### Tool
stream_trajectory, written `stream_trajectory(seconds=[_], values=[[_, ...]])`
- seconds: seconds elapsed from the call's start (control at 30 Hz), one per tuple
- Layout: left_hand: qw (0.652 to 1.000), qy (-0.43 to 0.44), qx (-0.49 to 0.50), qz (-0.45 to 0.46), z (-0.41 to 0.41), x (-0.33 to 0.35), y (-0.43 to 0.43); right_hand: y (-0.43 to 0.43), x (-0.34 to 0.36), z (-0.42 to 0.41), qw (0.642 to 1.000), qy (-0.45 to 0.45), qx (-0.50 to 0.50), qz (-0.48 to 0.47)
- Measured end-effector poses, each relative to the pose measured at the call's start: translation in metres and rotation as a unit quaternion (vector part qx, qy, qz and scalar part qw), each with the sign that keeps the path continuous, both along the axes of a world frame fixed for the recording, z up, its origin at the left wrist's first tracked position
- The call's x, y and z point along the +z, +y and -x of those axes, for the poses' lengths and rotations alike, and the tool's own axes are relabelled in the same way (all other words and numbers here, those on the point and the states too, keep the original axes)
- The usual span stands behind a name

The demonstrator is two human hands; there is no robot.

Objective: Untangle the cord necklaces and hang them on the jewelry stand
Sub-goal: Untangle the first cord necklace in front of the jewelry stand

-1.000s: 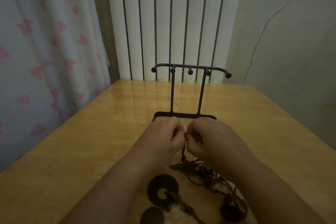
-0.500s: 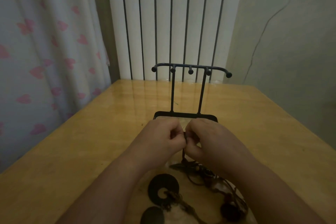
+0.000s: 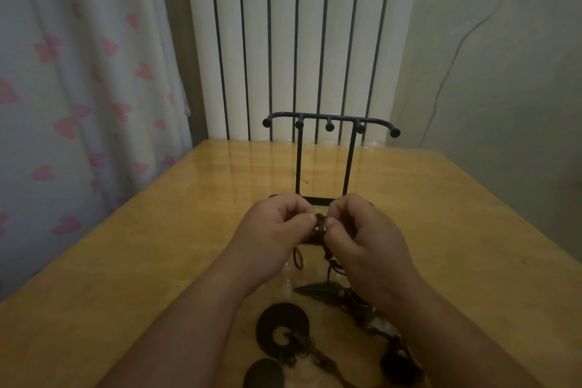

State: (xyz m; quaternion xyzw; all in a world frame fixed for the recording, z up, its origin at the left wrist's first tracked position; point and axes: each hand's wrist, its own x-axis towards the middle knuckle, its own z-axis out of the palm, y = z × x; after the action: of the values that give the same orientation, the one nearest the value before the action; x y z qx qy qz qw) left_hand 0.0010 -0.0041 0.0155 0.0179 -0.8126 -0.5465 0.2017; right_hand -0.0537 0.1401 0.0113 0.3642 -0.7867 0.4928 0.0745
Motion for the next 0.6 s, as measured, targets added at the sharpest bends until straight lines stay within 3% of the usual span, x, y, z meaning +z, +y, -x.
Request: stream_trajectory(seconds=[0.4, 0.6], values=[[0.994, 0.005, 0.022, 0.105, -0.0050, 0.0039, -0.0029, 0.0051, -0.0014, 0.0051, 0.995, 0.032, -0.006, -0.095], [0.992, 0.001, 0.051, 0.112, -0.0019, 0.0017, -0.0019, 0.0049, -0.0007, 0.0066, 0.992, 0.058, -0.024, -0.106]])
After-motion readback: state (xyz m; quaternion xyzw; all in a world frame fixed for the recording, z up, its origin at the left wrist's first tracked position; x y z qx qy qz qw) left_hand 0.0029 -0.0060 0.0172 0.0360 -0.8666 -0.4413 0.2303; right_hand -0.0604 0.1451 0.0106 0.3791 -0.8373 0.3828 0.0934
